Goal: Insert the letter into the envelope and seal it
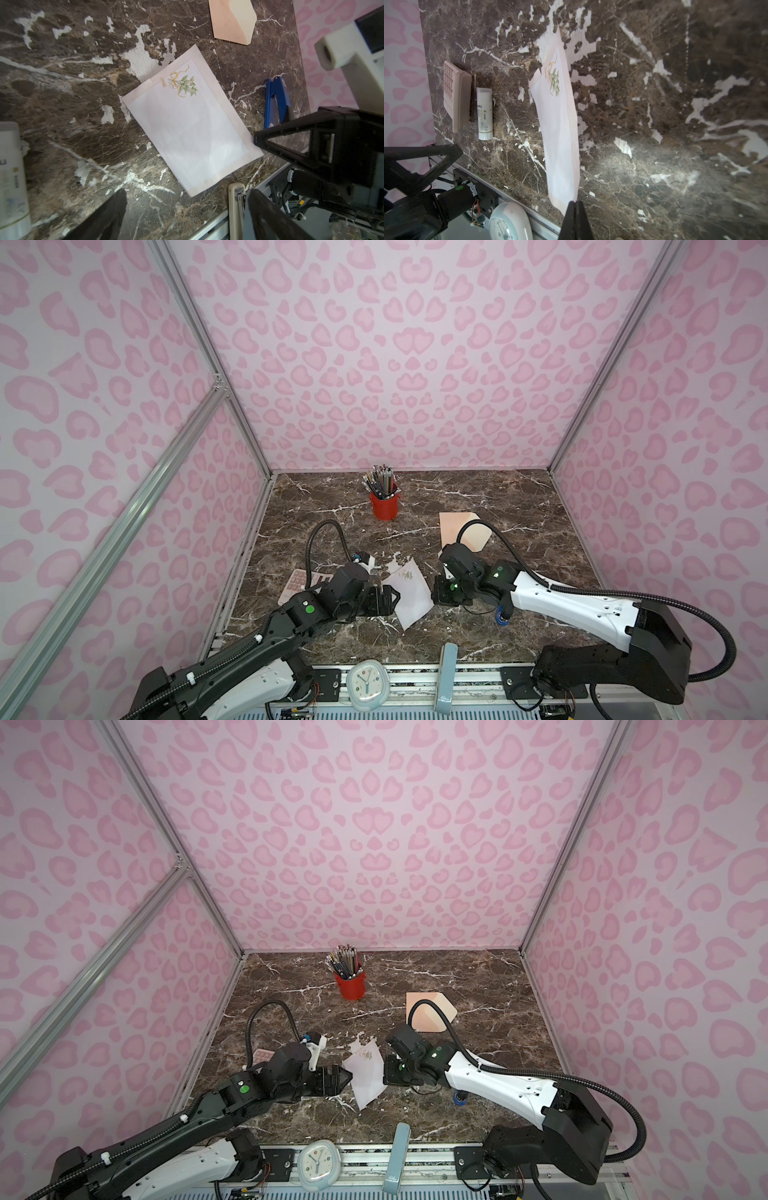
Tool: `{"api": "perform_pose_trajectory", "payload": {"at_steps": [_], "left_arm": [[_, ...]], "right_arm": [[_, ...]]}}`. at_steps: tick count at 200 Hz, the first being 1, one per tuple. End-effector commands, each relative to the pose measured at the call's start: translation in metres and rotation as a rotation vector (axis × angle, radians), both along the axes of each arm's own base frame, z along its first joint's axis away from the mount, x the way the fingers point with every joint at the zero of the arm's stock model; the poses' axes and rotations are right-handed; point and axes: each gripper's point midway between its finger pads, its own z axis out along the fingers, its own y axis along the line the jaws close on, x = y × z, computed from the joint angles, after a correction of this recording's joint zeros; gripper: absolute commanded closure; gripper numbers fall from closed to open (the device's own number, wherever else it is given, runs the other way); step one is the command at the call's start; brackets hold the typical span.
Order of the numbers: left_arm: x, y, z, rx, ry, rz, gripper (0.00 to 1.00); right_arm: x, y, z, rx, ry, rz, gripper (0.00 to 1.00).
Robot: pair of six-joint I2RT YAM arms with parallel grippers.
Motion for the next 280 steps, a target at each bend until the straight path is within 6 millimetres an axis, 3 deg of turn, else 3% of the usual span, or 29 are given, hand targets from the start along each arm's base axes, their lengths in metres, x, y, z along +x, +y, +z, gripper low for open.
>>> {"api": "perform_pose_trajectory", "payload": {"at_steps": [1,46,92,132,153,172,180,195,208,224,239,263,280], "left_arm": [[0.004,0.014,0.007,0.086,-0.091,-0.022,0.06],[0.014,0.023,0.034,0.118,-0.265,-0.048,0.07],[0.021,0.012,0.067,0.075,-0.469,-0.132,0.07],[0.022,0.012,0.084,0.054,-0.580,-0.155,0.05],[0.020,0.010,0.075,0.069,-0.536,-0.171,0.04],[0.019,0.006,0.059,0.083,-0.443,-0.177,0.03],[0.019,0.005,0.051,0.091,-0.400,-0.172,0.03],[0.019,-0.001,0.035,0.092,-0.310,-0.163,0.04],[0.019,-0.006,0.020,0.099,-0.233,-0.159,0.05],[0.020,-0.010,-0.001,0.101,-0.127,-0.129,0.07],[0.020,-0.014,-0.017,0.072,-0.037,-0.106,0.09],[0.024,-0.023,-0.029,-0.039,0.050,-0.063,0.12],[0.029,-0.026,-0.035,-0.091,0.098,-0.032,0.14]], "right_arm": [[-0.001,-0.008,0.005,-0.074,-0.060,0.130,1.00],[0.013,-0.010,0.035,-0.130,-0.163,0.250,1.00],[0.017,-0.003,0.067,-0.144,-0.222,0.380,1.00],[0.019,-0.007,0.069,-0.203,-0.212,0.413,1.00],[0.022,-0.016,0.056,-0.226,-0.183,0.356,1.00],[0.029,-0.035,0.036,-0.232,-0.117,0.202,1.00],[0.028,-0.041,0.027,-0.218,-0.090,0.138,0.89],[0.023,-0.051,0.014,-0.181,-0.066,0.031,0.61],[0.020,-0.060,0.004,-0.146,-0.060,-0.064,0.54],[0.016,-0.062,-0.001,-0.067,-0.074,-0.138,0.58],[0.014,-0.067,-0.006,-0.033,-0.087,-0.183,0.69],[0.017,-0.073,-0.011,-0.013,-0.107,-0.230,0.83],[0.019,-0.071,-0.015,0.015,-0.100,-0.242,0.87]]}}
